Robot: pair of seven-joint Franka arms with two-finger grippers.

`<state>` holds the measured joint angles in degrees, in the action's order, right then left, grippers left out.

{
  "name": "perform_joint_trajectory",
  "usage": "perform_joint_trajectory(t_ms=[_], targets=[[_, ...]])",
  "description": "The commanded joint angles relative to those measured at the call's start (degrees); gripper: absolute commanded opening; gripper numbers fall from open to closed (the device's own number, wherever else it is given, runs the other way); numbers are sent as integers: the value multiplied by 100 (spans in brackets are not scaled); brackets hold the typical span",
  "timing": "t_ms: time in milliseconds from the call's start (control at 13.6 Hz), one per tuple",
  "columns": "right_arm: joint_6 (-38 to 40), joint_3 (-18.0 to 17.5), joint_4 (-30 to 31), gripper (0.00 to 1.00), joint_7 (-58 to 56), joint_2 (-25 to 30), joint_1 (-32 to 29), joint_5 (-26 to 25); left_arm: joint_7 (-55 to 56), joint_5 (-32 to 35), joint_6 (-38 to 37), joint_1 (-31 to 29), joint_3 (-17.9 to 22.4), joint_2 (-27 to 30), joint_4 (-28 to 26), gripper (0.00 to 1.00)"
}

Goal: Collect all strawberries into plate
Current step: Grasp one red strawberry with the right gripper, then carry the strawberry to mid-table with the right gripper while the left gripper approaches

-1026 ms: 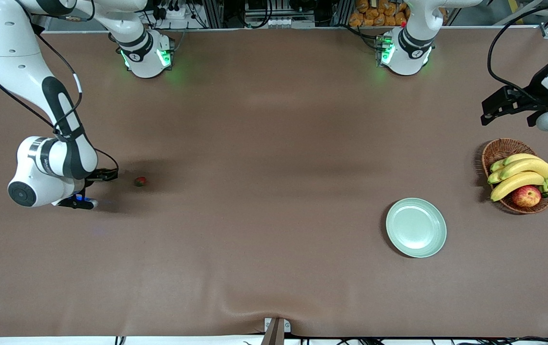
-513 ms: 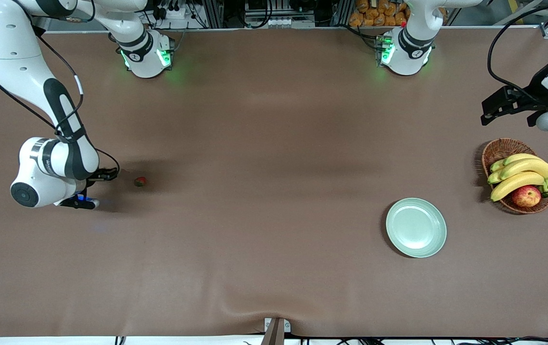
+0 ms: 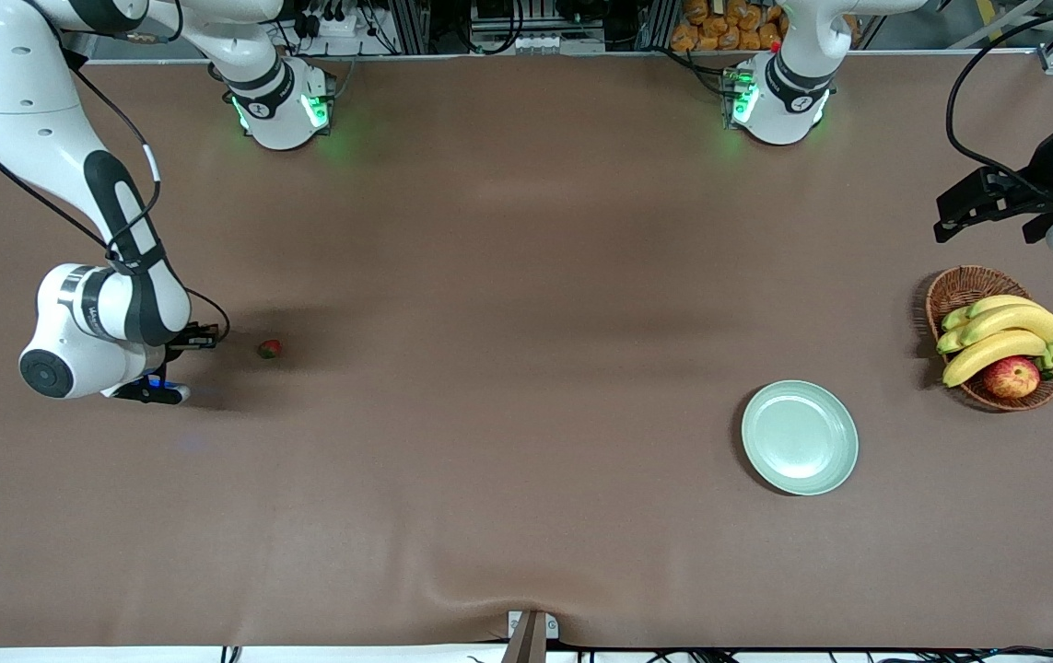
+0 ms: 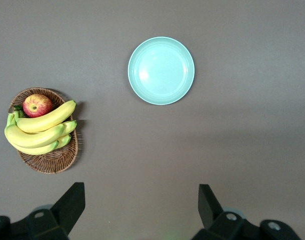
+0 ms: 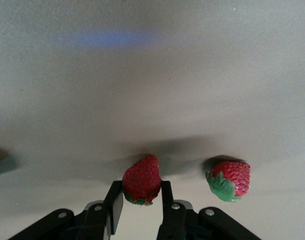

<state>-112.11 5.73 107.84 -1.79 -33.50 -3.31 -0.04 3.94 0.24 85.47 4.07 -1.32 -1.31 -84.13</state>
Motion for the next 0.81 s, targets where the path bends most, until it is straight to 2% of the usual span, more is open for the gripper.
perform_joint_trajectory(t_ms=[0,220,366,586,733], targets=[[-92,-55,62,27,-76,28,-55,-22,-25,-33,-48,-20,44,26,20,100],[-101,-55,1,15,-76,80,-64,-14,-33,-33,-39,-12,44,26,20,100],[-83,-203,-366,2,-49,256,-47,4,-25,-51,-39,-3,36,26,20,100],[-92,-712,-894,0,12,572,-29,13,-33,-50,-39,-12,36,34,20,100],[-83,-1073,-1202,0,161,608,15,222,-33,-59,-48,-3,9,34,20,100]])
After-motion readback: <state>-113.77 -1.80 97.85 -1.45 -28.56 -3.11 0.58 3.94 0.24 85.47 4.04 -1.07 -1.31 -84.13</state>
